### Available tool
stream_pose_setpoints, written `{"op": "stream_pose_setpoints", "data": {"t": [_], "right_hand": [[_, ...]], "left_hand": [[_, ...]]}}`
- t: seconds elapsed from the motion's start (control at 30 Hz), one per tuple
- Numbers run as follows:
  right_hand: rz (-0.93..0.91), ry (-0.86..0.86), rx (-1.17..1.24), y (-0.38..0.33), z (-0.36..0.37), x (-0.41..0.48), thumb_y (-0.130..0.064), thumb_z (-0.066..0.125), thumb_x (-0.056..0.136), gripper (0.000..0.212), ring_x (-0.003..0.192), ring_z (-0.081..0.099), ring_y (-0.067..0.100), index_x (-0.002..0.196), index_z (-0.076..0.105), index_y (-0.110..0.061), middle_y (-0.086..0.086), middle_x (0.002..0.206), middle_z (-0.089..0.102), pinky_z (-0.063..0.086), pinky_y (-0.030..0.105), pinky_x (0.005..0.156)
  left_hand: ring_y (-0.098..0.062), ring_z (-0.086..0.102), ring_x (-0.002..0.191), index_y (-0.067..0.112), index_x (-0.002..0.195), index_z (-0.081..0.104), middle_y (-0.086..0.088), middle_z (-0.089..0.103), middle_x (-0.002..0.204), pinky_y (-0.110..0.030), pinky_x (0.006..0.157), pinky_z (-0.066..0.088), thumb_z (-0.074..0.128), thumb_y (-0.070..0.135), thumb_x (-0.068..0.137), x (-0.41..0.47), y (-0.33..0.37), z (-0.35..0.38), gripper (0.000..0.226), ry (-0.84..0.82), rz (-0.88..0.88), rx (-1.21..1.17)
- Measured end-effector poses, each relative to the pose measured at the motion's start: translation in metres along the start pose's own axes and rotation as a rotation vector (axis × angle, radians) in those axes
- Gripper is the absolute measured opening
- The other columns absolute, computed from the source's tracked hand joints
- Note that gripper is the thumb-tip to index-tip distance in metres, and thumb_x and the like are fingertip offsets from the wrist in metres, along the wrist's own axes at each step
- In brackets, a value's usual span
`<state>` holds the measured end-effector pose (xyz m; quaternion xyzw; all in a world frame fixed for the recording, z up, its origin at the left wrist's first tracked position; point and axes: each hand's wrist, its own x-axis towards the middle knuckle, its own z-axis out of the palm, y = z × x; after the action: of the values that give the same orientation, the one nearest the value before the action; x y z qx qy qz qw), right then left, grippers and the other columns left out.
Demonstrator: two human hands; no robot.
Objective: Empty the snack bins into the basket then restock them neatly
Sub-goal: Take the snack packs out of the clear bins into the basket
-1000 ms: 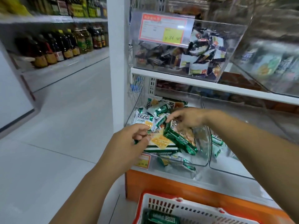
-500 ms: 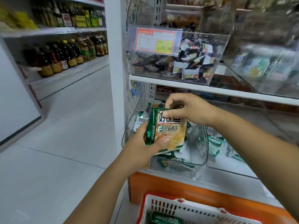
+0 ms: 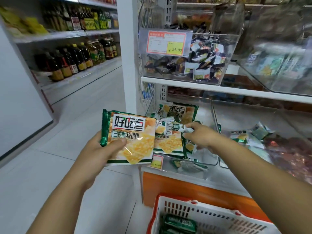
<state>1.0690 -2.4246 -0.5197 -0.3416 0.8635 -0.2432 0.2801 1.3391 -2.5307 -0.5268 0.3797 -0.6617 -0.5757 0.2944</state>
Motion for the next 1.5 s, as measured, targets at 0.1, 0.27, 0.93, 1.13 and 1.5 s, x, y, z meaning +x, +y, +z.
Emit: {"op": "stream_pose_setpoints", "data": {"t": [0.1,0.27,0.93,1.13,1.5], "right_hand": [[0.123,-0.047,0.049,0.004,0.022,0.008,-0.034,0.06,0.094,0.069,0.111,0.059,0.03,0.149,0.024,-0.013,0.014,0.137,0.049,0.052,0.046,0.094],[0.209,-0.003,0.403,0.02,0.042,0.014,-0.025,0.078,0.08,0.087,0.134,0.04,0.032,0.147,0.028,-0.002,0.015,0.15,0.039,0.037,0.039,0.104],[-0.145,0.191,0.87,0.054,0.004,-0.107,-0.006,0.069,0.056,0.031,0.071,0.044,0.021,0.079,0.049,-0.011,0.008,0.075,0.047,0.036,0.036,0.066],[0.16,0.087,0.978,0.135,0.065,-0.13,-0.04,0.074,0.077,0.041,0.093,0.066,0.02,0.109,0.066,-0.015,-0.001,0.095,0.073,0.049,0.039,0.091],[0.464,-0.207,0.48,0.232,0.249,-0.142,-0.013,0.083,0.074,0.056,0.084,0.057,0.013,0.122,0.055,-0.018,0.005,0.121,0.056,0.051,0.019,0.067]], "left_hand": [[-0.015,0.073,0.092,0.027,0.109,0.068,0.008,0.077,0.099,-0.034,0.086,0.051,0.068,0.022,0.088,-0.004,-0.001,-0.007,0.022,0.031,-0.009,-0.022],[-0.017,0.073,0.092,0.025,0.11,0.068,0.005,0.077,0.101,-0.038,0.091,0.052,0.067,0.02,0.088,-0.008,-0.002,-0.012,0.023,0.024,-0.028,-0.066],[-0.022,0.072,0.099,0.022,0.117,0.066,0.0,0.075,0.107,-0.042,0.092,0.052,0.063,0.019,0.091,-0.038,-0.02,0.016,0.027,-0.147,-0.175,-0.171],[-0.023,0.072,0.098,0.023,0.111,0.068,0.0,0.076,0.104,-0.042,0.09,0.054,0.071,0.019,0.082,-0.057,-0.046,0.018,0.03,-0.182,-0.237,-0.081],[-0.023,0.072,0.1,0.022,0.118,0.066,-0.001,0.075,0.108,-0.047,0.101,0.048,0.072,0.029,0.072,-0.072,-0.093,0.024,0.046,-0.29,-0.316,0.032]]}}
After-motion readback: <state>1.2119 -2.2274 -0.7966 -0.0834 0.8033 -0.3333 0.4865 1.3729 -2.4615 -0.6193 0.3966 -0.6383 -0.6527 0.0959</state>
